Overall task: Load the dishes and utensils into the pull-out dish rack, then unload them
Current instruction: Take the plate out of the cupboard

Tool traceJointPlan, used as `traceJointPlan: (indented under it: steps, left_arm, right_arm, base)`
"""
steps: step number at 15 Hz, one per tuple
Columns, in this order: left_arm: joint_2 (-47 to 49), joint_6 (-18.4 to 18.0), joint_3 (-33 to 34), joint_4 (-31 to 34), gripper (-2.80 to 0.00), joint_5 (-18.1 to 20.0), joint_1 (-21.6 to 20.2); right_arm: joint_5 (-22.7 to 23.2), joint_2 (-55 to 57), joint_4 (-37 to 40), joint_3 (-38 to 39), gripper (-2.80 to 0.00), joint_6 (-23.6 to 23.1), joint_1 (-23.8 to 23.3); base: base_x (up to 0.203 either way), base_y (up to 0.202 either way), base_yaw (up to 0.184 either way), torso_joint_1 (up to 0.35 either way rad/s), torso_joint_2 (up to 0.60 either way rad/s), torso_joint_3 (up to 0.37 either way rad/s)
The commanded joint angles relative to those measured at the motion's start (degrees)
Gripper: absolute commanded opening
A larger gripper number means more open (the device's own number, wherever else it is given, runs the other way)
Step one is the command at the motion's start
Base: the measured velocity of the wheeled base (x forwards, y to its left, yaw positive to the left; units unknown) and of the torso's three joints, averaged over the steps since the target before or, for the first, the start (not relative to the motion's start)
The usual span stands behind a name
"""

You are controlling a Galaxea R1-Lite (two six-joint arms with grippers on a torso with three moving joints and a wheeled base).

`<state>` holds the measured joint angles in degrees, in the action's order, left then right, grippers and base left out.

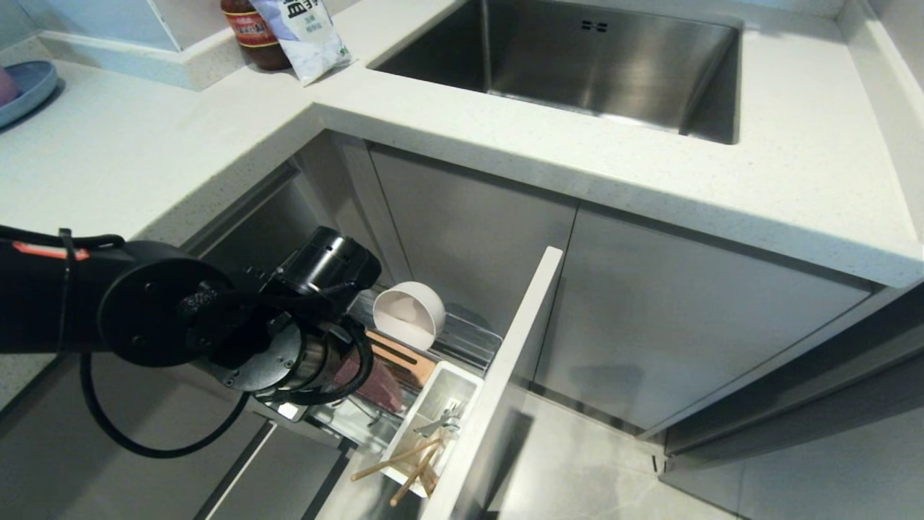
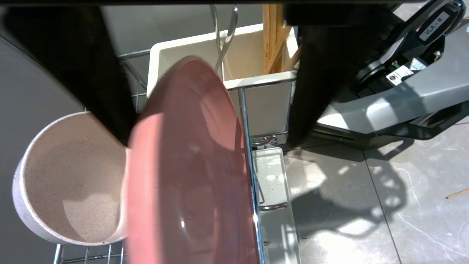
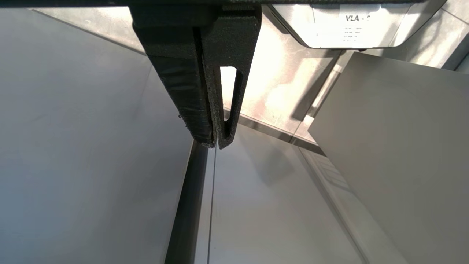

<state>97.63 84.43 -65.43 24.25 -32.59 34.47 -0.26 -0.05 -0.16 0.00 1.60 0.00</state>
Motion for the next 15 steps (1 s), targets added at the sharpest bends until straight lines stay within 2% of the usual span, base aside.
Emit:
traceJointPlan:
  steps: [1, 13, 15]
  left_arm:
    - [-0.4, 0.6, 0.1, 0.1, -2.80, -0.3, 0.0]
    - [-4.9, 0.7, 1.2, 0.5, -2.80, -2.3, 0.6]
    - [-6.4, 0.6, 1.2, 0.6, -2.80, -3.6, 1.3]
  right_arm:
    - [0.0, -0.1, 0.0, 0.0, -2.80, 0.0, 0.0]
    - [0.0, -0.1, 0.0, 0.1, -2.80, 0.1, 0.0]
    - [0.0, -0.1, 0.0, 0.1, -2.80, 0.0, 0.0]
  base:
    - [0.000, 0.000, 0.000, 0.000, 0.00, 0.000]
    - [0.000, 0.000, 0.000, 0.000, 0.00, 0.000]
    - [0.000, 0.000, 0.000, 0.000, 0.00, 0.000]
